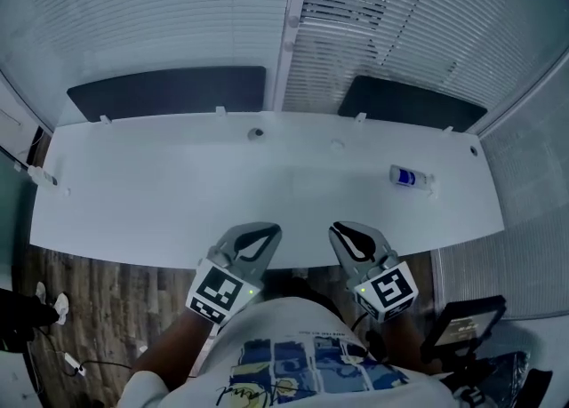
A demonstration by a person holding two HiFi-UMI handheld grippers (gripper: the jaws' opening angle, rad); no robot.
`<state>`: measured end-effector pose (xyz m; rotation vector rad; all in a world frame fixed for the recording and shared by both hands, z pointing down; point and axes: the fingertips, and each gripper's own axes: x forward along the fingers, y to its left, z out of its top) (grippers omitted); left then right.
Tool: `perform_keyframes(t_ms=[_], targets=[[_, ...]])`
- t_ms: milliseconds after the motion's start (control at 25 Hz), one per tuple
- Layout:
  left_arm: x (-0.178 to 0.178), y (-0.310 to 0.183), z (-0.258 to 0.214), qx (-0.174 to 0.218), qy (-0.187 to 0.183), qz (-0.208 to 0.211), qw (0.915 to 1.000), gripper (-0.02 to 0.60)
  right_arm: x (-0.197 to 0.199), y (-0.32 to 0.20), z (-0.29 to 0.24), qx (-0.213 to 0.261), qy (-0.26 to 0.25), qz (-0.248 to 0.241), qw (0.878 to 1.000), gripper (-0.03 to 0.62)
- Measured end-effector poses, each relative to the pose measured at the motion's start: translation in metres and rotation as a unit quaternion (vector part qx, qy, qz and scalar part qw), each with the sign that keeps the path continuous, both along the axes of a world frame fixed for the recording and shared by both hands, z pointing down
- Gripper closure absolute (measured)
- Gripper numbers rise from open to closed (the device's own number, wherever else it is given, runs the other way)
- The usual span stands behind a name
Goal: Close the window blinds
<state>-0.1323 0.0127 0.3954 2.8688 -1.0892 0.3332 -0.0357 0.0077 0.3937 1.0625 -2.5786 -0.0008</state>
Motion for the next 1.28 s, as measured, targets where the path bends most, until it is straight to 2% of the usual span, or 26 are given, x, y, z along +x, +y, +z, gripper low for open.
perform_keyframes(t_ms=[240, 400, 880, 1080, 1280], targets=[[0.011, -0.061, -0.004, 0.014, -0.025, -0.033, 0.9990, 0.578, 0.020, -0.050, -0.008, 0.011, -0.007, -0.008, 1.000, 0.571], [0.018, -0.105, -0.007, 0.032, -0.048, -0.059, 0.9966, 0.546, 0.039, -0.071, -0.004, 0.004, -0.008, -0.008, 1.000, 0.571], [0.040, -0.255, -0.005, 0.063, -0.134, -0.107, 0.9832, 0.508, 0.101, -0.125, 0.012, -0.031, -0.014, 0.013, 0.999, 0.571], [0.040, -0.314, -0.001, 0.072, -0.174, -0.134, 0.9729, 0.508, 0.127, -0.140, 0.022, -0.052, -0.012, 0.027, 0.998, 0.571], [0.027, -0.373, -0.002, 0.095, -0.223, -0.167, 0.9558, 0.508, 0.146, -0.149, 0.037, -0.067, -0.020, 0.030, 0.997, 0.571]])
